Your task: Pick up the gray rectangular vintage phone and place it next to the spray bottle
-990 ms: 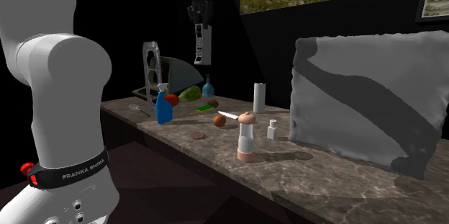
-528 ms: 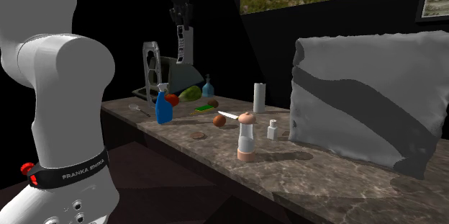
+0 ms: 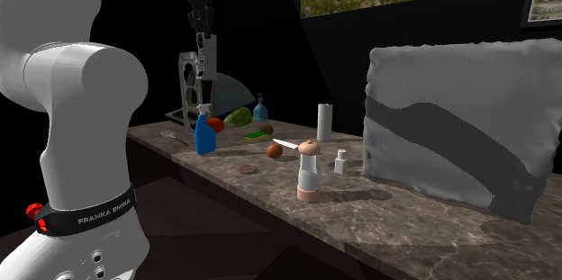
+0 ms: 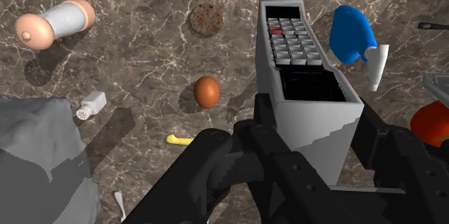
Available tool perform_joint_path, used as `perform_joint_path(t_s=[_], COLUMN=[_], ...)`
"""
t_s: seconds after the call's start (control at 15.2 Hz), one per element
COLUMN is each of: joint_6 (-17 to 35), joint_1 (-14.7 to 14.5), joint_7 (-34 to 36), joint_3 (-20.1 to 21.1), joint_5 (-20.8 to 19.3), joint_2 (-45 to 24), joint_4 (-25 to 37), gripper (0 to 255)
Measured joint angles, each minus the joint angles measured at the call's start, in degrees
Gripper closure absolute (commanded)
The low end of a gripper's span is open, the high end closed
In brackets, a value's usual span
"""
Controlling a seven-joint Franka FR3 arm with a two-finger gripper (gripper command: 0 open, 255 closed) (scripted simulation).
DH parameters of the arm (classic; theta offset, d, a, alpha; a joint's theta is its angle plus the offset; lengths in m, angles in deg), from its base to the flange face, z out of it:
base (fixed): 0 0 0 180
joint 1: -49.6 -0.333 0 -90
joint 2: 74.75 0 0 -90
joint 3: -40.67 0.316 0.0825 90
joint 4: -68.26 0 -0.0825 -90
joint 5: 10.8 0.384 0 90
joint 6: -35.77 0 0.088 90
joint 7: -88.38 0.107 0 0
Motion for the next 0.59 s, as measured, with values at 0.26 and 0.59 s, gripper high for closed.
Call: perform_joint_path(t_s=[0.26,0.59], joint_6=[-0.98,2.19], joint_1=[-2.88,-3.23], joint_7=[5.45,6.50], joint_3=[2.66,2.97], joint_5=[-1.60,-1.64], joint_2=[-3.96,-3.97], joint_4=[4.29,1.06], gripper=[255,255])
